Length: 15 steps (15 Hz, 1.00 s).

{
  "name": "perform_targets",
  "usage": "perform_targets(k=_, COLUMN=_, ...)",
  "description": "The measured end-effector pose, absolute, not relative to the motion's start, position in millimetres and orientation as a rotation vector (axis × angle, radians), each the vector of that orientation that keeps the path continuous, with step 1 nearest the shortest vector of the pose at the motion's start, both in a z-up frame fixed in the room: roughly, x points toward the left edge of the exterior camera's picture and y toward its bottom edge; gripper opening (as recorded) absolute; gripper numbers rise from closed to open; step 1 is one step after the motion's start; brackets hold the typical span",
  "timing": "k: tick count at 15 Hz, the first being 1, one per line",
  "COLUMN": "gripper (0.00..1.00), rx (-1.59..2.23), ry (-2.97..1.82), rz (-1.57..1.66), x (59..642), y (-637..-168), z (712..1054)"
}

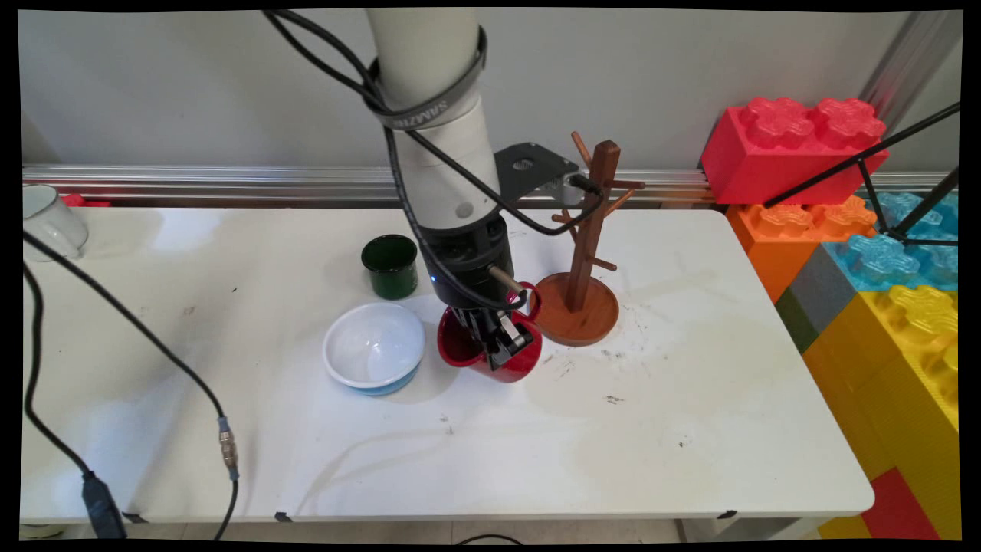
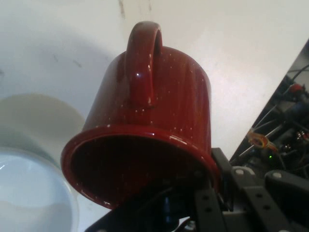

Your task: Place the picked object on the table

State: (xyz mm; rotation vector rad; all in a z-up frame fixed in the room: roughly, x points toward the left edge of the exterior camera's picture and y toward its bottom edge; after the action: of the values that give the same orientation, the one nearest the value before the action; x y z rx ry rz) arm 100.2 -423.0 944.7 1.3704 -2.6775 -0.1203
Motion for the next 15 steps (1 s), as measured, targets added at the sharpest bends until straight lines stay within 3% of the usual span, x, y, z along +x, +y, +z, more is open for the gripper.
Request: perform_targets(k=15, gripper=0.00, rx=1.613, ry=-2.783, rz=-0.207, x=83.2, y=-459.6, z=880.6)
